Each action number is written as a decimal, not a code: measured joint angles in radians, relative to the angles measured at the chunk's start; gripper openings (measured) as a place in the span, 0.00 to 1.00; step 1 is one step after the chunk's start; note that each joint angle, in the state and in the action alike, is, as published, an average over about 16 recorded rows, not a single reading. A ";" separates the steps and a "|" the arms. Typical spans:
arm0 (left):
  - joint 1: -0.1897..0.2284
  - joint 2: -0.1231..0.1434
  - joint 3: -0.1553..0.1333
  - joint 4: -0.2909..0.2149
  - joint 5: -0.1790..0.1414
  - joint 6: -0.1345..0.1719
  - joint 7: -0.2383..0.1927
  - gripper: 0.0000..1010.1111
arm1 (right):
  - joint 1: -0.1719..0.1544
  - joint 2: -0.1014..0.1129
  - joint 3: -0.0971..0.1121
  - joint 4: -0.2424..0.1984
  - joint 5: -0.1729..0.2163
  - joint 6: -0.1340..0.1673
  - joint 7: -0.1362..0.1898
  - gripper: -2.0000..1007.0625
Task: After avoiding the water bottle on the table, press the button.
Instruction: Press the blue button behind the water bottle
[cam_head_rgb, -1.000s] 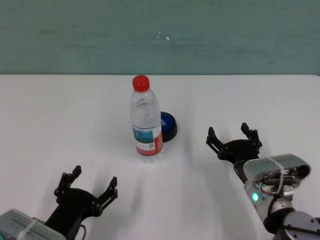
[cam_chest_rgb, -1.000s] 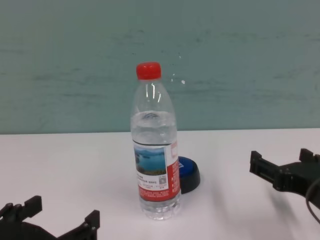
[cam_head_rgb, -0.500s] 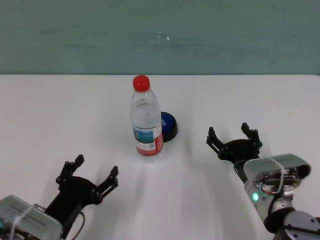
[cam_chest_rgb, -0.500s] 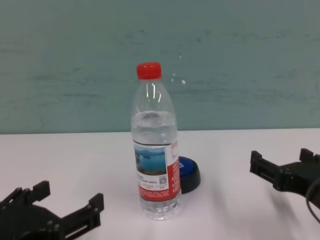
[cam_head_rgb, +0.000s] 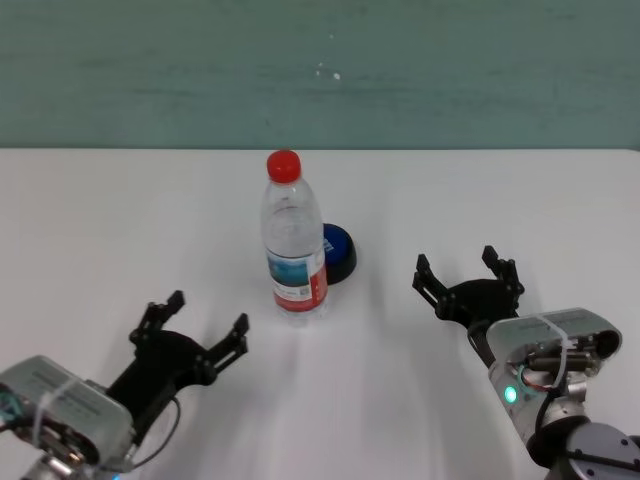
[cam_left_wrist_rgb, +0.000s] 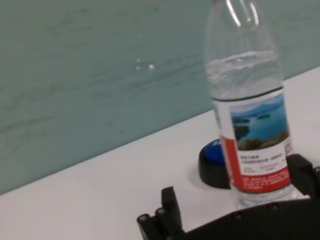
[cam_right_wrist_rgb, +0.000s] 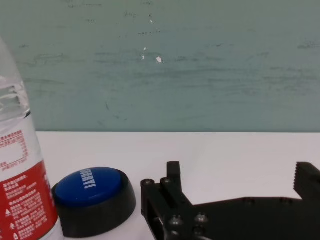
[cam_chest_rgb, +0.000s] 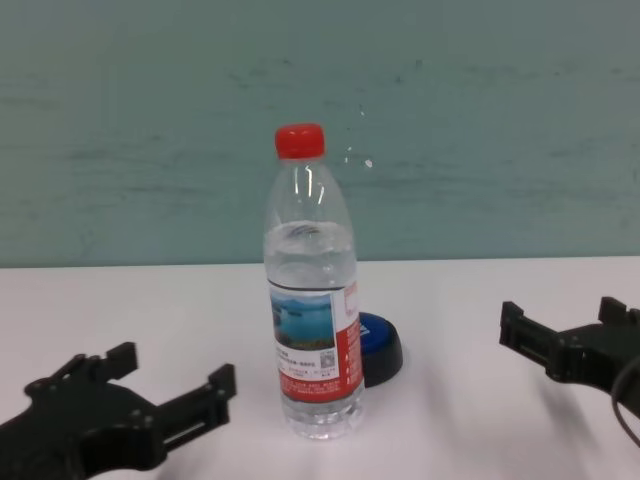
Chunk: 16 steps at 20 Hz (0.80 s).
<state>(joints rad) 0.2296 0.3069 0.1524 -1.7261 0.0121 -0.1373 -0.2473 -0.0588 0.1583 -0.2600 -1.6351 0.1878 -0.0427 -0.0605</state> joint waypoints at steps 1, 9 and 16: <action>-0.008 0.001 0.004 0.007 -0.001 0.000 -0.003 0.99 | 0.000 0.000 0.000 0.000 0.000 0.000 0.000 1.00; -0.048 0.005 0.038 0.035 0.004 -0.004 -0.008 0.99 | 0.000 0.000 0.000 0.000 0.000 0.000 0.000 1.00; -0.055 0.003 0.055 0.030 -0.002 -0.007 -0.010 0.99 | 0.000 0.000 0.000 0.000 0.000 0.000 0.000 1.00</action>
<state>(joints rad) 0.1746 0.3102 0.2073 -1.6959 0.0100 -0.1442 -0.2572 -0.0588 0.1583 -0.2600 -1.6351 0.1879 -0.0427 -0.0605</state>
